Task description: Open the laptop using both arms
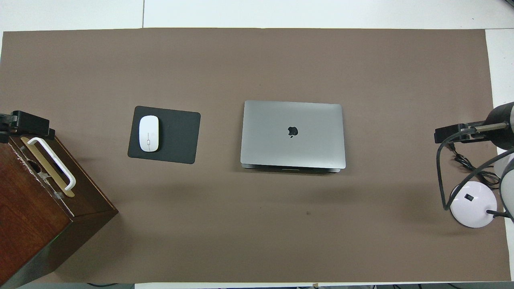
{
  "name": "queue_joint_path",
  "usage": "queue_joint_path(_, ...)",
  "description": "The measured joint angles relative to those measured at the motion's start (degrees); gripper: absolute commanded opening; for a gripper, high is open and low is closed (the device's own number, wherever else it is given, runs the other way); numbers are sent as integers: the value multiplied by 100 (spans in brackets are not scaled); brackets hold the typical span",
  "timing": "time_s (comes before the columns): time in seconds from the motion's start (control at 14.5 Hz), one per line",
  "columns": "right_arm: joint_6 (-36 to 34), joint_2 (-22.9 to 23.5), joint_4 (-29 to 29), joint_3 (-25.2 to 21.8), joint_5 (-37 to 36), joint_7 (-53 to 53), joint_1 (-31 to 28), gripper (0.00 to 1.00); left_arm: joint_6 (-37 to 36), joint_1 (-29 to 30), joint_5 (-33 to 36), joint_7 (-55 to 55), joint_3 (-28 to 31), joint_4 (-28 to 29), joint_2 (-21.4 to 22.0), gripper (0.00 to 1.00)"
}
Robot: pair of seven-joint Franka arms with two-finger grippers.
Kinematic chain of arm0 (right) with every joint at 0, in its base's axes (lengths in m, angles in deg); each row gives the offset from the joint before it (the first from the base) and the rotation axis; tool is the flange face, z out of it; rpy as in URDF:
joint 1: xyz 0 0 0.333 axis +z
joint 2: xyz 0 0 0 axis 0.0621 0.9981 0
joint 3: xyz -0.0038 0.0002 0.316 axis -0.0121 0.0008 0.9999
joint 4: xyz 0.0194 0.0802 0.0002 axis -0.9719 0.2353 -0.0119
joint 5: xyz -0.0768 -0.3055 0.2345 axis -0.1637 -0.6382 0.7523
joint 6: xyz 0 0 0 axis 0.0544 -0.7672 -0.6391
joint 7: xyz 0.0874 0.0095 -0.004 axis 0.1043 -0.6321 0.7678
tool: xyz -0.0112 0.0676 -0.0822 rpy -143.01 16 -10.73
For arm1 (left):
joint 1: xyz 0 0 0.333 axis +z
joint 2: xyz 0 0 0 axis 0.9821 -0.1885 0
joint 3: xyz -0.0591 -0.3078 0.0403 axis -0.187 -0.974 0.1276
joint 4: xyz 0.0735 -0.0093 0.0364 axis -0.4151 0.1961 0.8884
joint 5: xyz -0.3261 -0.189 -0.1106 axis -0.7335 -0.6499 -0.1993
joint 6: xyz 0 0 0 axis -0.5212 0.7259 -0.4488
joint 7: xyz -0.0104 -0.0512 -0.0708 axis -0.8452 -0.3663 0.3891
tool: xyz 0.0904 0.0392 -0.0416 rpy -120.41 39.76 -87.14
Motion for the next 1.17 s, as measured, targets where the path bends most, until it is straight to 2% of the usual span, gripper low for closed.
queue_joint_path(1.17,167,-7,175,0,0,0,23,100,135,0,0,-1,1,59,0,100)
